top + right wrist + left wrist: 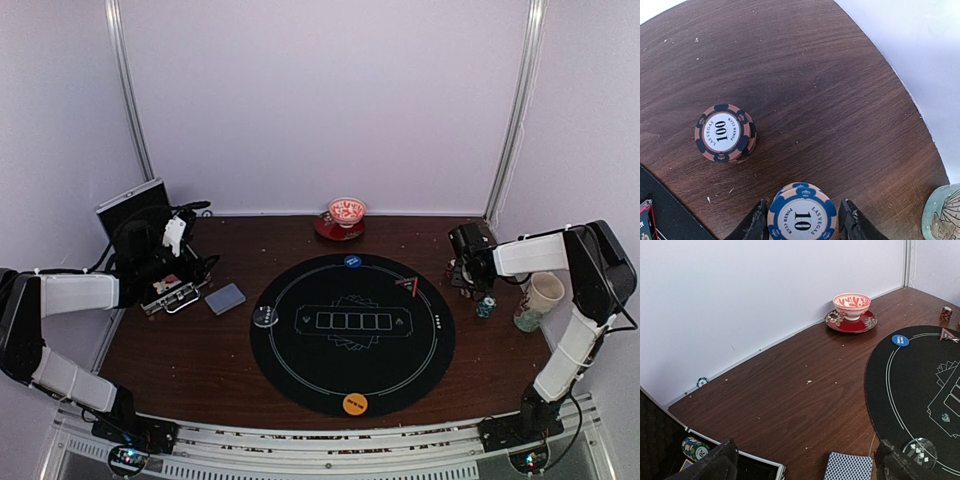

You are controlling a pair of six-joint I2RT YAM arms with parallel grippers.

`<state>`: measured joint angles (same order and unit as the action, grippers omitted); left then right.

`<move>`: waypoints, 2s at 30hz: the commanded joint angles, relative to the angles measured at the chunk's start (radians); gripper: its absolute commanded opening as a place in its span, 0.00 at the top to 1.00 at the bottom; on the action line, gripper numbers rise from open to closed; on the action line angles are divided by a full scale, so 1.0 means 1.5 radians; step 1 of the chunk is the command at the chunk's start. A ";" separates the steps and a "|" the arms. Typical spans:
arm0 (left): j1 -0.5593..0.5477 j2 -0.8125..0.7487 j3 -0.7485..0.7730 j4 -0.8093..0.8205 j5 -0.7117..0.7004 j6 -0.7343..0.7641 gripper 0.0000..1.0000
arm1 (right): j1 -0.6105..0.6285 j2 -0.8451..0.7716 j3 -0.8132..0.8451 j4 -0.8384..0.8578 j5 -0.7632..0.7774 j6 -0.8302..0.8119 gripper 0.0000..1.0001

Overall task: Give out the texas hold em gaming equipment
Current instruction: Place the poker chips pile on the poker chips pile, then pick up the pile of poker chips from the pile of poker chips, then flop the poker chips pile in the small blind area.

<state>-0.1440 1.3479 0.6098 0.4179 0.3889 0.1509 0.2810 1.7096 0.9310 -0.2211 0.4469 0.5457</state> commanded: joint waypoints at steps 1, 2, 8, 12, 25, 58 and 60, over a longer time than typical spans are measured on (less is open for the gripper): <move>0.000 -0.003 0.011 0.019 0.004 0.006 0.02 | -0.003 0.005 0.017 -0.007 0.016 0.000 0.51; -0.001 -0.003 0.011 0.019 0.003 0.005 0.02 | -0.003 0.007 0.017 -0.007 0.015 -0.001 0.51; -0.001 -0.004 0.011 0.018 0.003 0.005 0.02 | -0.004 0.011 0.018 -0.005 0.008 -0.002 0.52; -0.001 -0.004 0.011 0.018 0.003 0.006 0.02 | -0.004 0.010 0.017 -0.005 0.007 -0.001 0.55; 0.000 -0.004 0.011 0.019 0.003 0.006 0.02 | -0.003 -0.005 0.014 -0.004 0.006 0.000 0.65; 0.000 -0.008 0.010 0.021 -0.009 0.005 0.02 | 0.231 -0.024 0.100 -0.015 0.030 -0.029 0.68; -0.001 -0.007 0.010 0.021 -0.009 0.004 0.02 | 0.270 0.003 0.135 -0.024 0.030 -0.033 0.68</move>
<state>-0.1440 1.3479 0.6098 0.4179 0.3798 0.1509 0.5968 1.6577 1.0447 -0.2398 0.4580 0.5179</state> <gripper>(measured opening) 0.979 0.402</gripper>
